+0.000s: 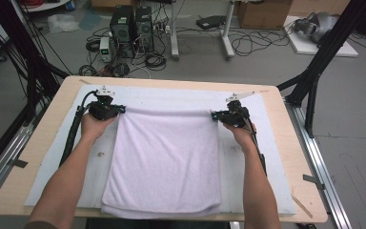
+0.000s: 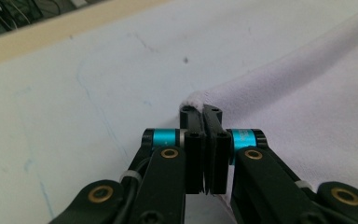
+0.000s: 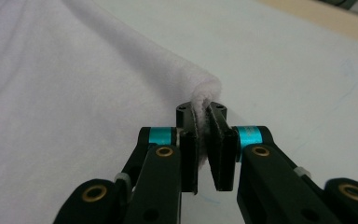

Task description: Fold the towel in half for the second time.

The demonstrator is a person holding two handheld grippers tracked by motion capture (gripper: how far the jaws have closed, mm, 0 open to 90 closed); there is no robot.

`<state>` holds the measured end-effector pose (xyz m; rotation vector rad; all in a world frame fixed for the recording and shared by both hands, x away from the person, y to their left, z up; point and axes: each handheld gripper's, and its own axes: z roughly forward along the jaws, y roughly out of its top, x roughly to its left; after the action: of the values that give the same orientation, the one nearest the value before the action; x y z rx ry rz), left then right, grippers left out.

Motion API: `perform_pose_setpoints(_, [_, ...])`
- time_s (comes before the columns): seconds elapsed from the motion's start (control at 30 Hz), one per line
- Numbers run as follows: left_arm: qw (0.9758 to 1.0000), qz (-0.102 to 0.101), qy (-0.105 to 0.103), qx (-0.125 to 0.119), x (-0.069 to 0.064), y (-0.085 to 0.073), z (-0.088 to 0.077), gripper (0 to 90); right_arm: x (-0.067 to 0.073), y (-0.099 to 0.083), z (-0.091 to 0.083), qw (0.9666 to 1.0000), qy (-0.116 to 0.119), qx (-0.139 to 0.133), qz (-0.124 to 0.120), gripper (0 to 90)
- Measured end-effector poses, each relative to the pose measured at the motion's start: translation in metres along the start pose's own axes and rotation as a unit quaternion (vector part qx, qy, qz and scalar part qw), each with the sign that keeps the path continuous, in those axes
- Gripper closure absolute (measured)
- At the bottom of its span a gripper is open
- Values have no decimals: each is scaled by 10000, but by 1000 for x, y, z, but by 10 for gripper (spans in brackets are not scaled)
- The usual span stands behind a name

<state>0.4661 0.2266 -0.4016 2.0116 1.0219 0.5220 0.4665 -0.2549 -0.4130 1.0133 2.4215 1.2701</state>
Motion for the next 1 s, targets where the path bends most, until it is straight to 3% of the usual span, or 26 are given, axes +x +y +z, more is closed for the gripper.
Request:
perform_pose_setpoints(0.07, [9999, 21, 20, -155, 1, 11, -7, 876, -2, 8, -6, 10000, 21, 37, 82, 844])
perform_pose_setpoints(0.23, [9981, 117, 180, -586, 9, 40, -32, 876, 3, 50, -30, 9992, -138, -278, -235, 843])
perform_pose_setpoints(0.3, [9960, 134, 175, -865, 13, 49, -45, 875, 3, 66, -42, 9983, -198, -455, -309, 843])
perform_pose_setpoints(0.4, [9955, 143, 102, -927, 13, 52, -52, 874, 5, 76, -50, 9976, -194, -571, -338, 843])
perform_pose_setpoints(0.57, [9960, 181, -73, -870, 7, 34, -51, 873, 10, 68, -47, 9989, -34, -374, -284, 841])
perform_pose_setpoints(0.63, [9958, 188, -119, -887, 5, 27, -53, 873, 13, 63, -49, 9986, 49, -431, -302, 841])
perform_pose_setpoints(0.7, [9952, 223, -189, -938, 2, 19, -58, 873, 16, 59, -51, 9984, 201, -467, -250, 839])
perform_pose_setpoints(0.77, [9941, 242, -261, -1026, -2, 12, -66, 873, 21, 56, -54, 9987, 301, -310, -259, 838])
perform_pose_setpoints(0.83, [9927, 255, -322, -1133, -5, 7, -72, 872, 29, 52, -60, 9977, 349, -435, -381, 838])
perform_pose_setpoints(1.0, [9905, 504, -516, -1168, -21, -15, -90, 871, 47, 33, -73, 9959, 568, -541, -458, 838])
